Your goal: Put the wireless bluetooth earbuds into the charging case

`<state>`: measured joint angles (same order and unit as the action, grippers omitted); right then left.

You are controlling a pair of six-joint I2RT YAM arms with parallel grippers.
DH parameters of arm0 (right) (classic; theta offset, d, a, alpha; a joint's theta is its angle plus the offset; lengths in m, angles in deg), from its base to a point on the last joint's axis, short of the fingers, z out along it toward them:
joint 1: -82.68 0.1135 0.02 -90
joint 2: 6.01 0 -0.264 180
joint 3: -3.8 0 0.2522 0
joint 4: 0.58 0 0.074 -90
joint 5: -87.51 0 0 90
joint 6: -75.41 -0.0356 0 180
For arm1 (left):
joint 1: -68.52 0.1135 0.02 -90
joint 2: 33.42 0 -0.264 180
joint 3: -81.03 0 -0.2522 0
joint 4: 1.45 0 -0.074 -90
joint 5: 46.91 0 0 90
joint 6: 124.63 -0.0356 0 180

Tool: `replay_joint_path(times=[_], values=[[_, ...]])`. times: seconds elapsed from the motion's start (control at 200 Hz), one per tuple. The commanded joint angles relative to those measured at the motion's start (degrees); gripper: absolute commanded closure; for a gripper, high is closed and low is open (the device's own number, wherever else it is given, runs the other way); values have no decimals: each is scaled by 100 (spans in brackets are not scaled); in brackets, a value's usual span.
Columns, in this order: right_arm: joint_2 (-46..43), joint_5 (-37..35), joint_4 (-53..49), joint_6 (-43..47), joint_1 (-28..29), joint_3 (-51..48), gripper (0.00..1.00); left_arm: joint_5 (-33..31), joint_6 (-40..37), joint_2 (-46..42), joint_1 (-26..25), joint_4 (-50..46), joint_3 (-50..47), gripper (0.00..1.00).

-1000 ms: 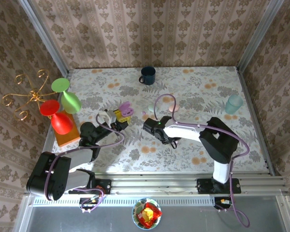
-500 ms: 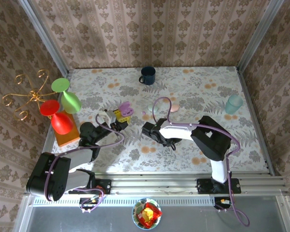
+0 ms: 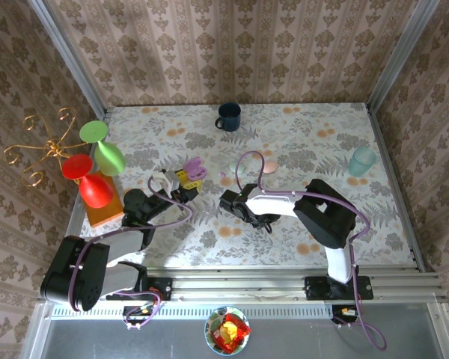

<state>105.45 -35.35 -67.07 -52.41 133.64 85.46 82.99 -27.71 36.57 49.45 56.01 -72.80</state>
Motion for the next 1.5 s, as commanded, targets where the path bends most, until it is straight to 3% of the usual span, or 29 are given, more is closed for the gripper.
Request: replay_joint_path(times=[0.0, 0.315, 0.495, 0.68, 0.905, 0.98, 1.23, 1.495], values=[[138, -106, -86, -67, 16, 48, 81, 136, 40, -131, 28, 226, 87, 65], [-440, 23, 197, 19, -109, -124, 84, 194, -36, -13, 18, 226, 130, 65], [-1577, 853, 1275, 56, -417, -788, 83, 181, -144, 56, -89, 219, 168, 65], [-2746, 2388, 2504, -127, -1035, -1578, 83, 93, -336, 218, -385, 224, 261, 65], [-3934, 3751, 3302, -490, -1710, -2209, 84, 53, -485, 541, -668, 224, 487, 65], [-4220, 4133, 3559, -617, -1855, -2351, 84, 126, -625, 724, -980, 224, 597, 65], [-4932, 4892, 3986, -855, -1932, -2379, 84, 174, -792, 1207, -1356, 226, 949, 65], [-4919, 5178, 3894, -607, -1728, -1867, 84, 182, -964, 1621, -1678, 234, 1187, 65]])
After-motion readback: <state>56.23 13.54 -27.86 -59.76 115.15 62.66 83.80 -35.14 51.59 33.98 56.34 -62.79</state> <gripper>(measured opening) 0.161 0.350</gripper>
